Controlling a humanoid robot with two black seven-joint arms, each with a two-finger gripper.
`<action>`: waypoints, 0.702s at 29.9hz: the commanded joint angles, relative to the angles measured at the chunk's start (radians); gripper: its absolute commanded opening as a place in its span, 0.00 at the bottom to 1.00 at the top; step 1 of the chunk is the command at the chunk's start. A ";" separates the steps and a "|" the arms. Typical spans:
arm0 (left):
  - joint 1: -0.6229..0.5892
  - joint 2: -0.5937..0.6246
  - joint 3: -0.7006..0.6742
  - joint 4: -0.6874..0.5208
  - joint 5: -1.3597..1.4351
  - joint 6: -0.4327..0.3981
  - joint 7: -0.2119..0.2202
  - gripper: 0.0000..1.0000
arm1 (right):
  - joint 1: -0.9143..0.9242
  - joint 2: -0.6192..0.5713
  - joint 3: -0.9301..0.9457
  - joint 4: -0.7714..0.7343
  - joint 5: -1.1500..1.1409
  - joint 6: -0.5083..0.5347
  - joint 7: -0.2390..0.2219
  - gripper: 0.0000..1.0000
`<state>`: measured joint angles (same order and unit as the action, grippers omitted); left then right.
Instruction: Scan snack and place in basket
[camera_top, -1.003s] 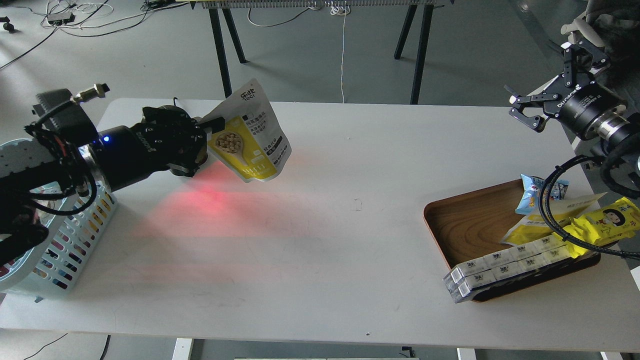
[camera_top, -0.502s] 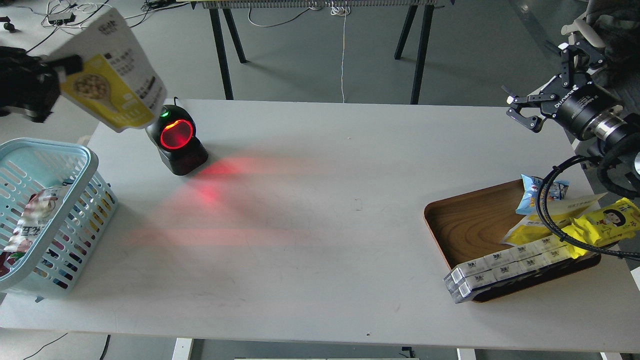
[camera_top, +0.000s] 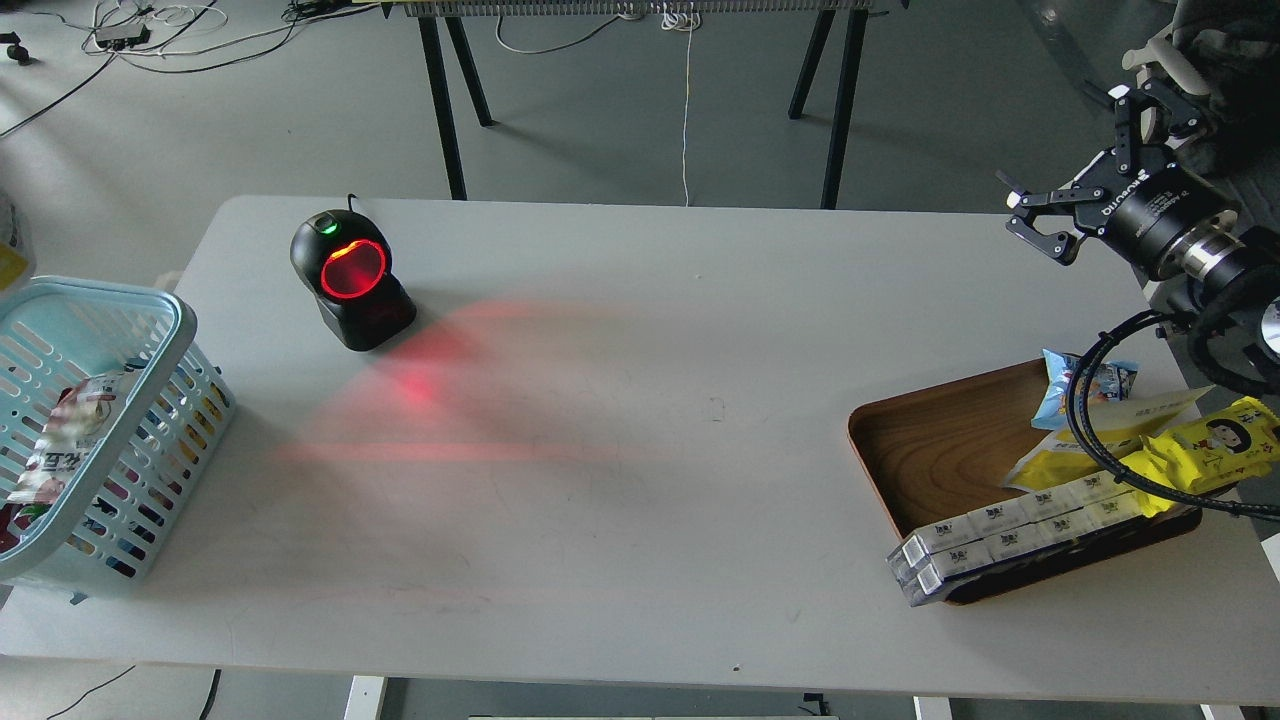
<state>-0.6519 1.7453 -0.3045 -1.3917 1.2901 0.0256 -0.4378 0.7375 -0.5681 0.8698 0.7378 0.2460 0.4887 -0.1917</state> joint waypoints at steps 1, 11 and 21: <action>0.000 0.000 0.086 0.010 -0.058 0.017 -0.004 0.00 | -0.001 -0.001 0.001 0.000 -0.001 0.000 0.000 0.98; 0.002 -0.007 0.286 0.014 -0.080 0.151 -0.007 0.00 | -0.001 -0.001 0.001 0.000 -0.001 0.000 0.000 0.98; 0.003 -0.069 0.418 0.029 -0.104 0.237 -0.006 0.01 | 0.000 -0.001 0.001 -0.001 0.001 0.000 0.000 0.98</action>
<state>-0.6505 1.6955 0.0822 -1.3638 1.1864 0.2408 -0.4456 0.7370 -0.5691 0.8714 0.7379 0.2455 0.4887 -0.1917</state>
